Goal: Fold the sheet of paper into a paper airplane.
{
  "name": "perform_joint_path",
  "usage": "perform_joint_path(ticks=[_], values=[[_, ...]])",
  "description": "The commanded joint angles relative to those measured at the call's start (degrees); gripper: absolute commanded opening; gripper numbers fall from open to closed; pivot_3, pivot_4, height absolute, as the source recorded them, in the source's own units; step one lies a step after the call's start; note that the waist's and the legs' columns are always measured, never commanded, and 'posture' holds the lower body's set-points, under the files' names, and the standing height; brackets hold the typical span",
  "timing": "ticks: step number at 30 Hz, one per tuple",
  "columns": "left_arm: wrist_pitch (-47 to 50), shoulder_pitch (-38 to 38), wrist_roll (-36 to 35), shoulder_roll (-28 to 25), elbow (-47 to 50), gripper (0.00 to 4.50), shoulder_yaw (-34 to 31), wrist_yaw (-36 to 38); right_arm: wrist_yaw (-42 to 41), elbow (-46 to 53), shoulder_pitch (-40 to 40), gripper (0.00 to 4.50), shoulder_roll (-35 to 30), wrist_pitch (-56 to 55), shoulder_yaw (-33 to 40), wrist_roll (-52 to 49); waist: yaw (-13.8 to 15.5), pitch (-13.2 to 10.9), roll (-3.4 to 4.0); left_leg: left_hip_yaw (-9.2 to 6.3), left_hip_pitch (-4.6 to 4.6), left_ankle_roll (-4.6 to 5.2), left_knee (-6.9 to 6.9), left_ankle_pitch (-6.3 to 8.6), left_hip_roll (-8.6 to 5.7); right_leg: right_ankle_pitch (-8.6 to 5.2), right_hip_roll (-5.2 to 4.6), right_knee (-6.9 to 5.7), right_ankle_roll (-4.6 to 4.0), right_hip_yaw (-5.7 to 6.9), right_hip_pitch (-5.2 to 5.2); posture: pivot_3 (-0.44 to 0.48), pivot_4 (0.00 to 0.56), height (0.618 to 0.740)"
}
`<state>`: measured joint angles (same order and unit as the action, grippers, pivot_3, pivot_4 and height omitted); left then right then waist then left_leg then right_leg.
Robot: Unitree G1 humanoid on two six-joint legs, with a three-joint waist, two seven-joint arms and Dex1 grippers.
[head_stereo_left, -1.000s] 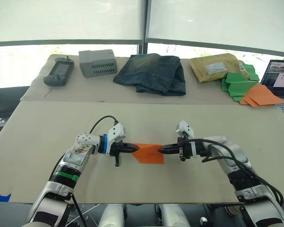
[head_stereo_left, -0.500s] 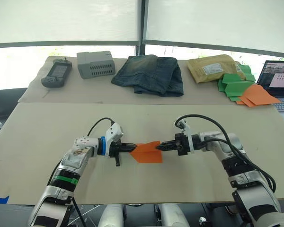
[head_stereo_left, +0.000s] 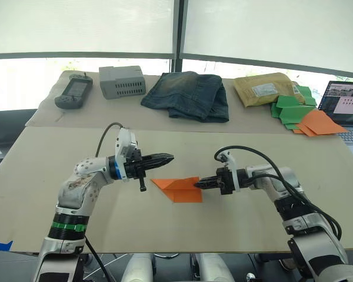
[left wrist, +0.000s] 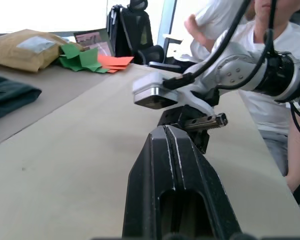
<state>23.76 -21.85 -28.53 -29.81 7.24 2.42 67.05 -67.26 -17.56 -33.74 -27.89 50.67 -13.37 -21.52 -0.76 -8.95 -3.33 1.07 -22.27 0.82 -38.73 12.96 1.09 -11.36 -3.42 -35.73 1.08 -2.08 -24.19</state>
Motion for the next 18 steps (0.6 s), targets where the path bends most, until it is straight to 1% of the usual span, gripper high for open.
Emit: perform_joint_path(ticks=[1,4,6,8,10,13,18], values=[[-6.9,1.7,6.9,-2.1,0.0,0.0,5.6,2.1,2.6,-4.1,2.8,0.03,0.4,2.0,-2.1,2.2,0.0,0.1,0.05,0.06,0.02,-0.01,0.01,0.0,-0.01,-0.01,0.0,0.01,-0.02,0.0,0.01,0.0,0.15,0.722],[-11.2,1.7,10.4,-2.2,-3.5,0.0,7.9,1.7,2.8,-4.2,2.5,0.03,0.5,2.0,-1.9,2.2,0.1,0.1,0.03,0.13,0.01,-0.02,0.01,0.01,0.02,-0.04,-0.01,0.02,-0.06,0.0,-0.01,0.0,0.15,0.722],[-13.4,1.0,12.0,-1.2,-6.4,0.0,8.7,0.9,2.9,-4.2,2.5,0.03,0.4,2.0,-1.9,2.2,0.1,0.1,0.03,0.05,0.0,-0.05,0.01,0.03,0.05,-0.04,-0.02,0.04,-0.06,0.0,-0.03,0.0,0.15,0.722],[-16.0,0.0,13.6,-0.3,-9.1,0.0,9.2,0.1,2.8,-4.0,2.6,0.03,0.2,2.1,-1.9,2.1,0.1,0.1,0.02,-0.04,0.0,-0.3,0.01,0.18,0.06,-0.04,-0.03,0.06,-0.06,0.0,-0.03,0.0,0.15,0.722],[-18.5,-0.8,14.9,0.7,-11.8,0.0,9.4,-0.5,2.8,-3.8,2.6,0.03,0.1,2.2,-1.9,2.0,0.1,0.1,0.02,-0.05,-0.02,-0.29,0.01,0.17,0.07,-0.04,-0.02,0.08,-0.06,0.01,-0.03,0.0,0.15,0.722],[-20.0,-1.5,15.9,1.7,-14.3,0.0,10.1,-0.4,2.7,-3.3,2.9,0.03,-0.2,2.4,-1.7,1.8,0.1,0.1,0.02,-0.05,-0.03,-0.28,0.01,0.17,0.07,-0.04,-0.02,0.11,-0.05,0.02,-0.02,0.0,0.15,0.722],[-22.0,0.1,18.6,2.7,-15.8,0.0,12.3,-1.1,2.9,-2.2,3.8,0.03,-0.5,2.3,-1.3,1.6,0.1,0.1,0.02,-0.05,-0.05,-0.26,0.02,0.17,0.06,-0.03,-0.03,0.13,-0.04,0.02,-0.03,0.0,0.15,0.722]])
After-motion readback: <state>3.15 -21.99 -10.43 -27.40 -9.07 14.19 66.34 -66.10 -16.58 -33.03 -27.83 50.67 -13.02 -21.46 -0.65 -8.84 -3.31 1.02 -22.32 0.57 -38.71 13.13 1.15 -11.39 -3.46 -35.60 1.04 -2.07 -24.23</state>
